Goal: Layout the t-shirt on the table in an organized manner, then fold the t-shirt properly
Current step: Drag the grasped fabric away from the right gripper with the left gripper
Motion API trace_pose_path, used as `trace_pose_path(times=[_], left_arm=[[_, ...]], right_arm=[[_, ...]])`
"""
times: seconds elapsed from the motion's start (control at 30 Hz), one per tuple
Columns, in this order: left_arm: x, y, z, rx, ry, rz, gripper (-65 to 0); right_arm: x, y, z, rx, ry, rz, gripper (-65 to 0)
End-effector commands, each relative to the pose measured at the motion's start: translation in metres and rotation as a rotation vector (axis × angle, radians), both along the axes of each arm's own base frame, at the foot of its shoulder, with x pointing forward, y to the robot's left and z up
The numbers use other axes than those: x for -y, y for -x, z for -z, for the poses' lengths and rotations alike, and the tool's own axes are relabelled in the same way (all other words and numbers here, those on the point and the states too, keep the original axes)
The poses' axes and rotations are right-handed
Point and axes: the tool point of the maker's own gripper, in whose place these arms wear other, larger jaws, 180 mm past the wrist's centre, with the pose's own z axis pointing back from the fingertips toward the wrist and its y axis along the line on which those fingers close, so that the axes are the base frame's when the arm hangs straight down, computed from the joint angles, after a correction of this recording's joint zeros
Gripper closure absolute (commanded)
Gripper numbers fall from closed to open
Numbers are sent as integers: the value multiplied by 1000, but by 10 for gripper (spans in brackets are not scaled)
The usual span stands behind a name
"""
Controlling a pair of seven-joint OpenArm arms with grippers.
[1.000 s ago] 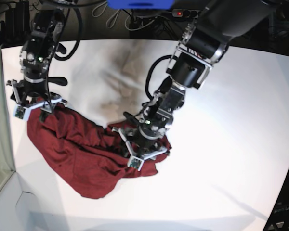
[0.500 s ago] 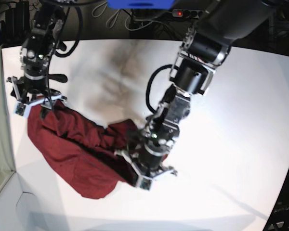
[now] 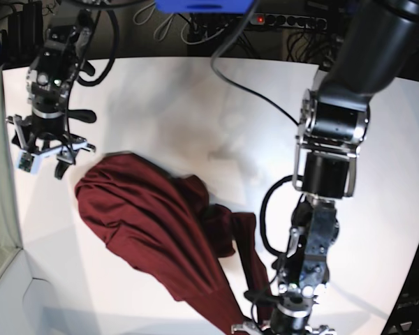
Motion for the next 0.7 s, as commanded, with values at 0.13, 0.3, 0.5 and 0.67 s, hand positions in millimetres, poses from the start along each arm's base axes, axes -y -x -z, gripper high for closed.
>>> trace_pose_path(times=[0.13,0.3,0.5,0.67], left_arm=[[-17,-2,-74,172,-20,-23,-4],[-26,8,-146,327,-34,-32,-4],[-18,42,-230,537,-33,-10,-4],[-25,57,-240,522,-51,-23,-4]], right_arm=[[1,-5,-15,51,18,-4,-370],[-3,-4,-13,50,5,-2,-370],[-4,-5,-13,54,-2,-1,-370],[-4,-6,-14,56,-2,-1,-370]])
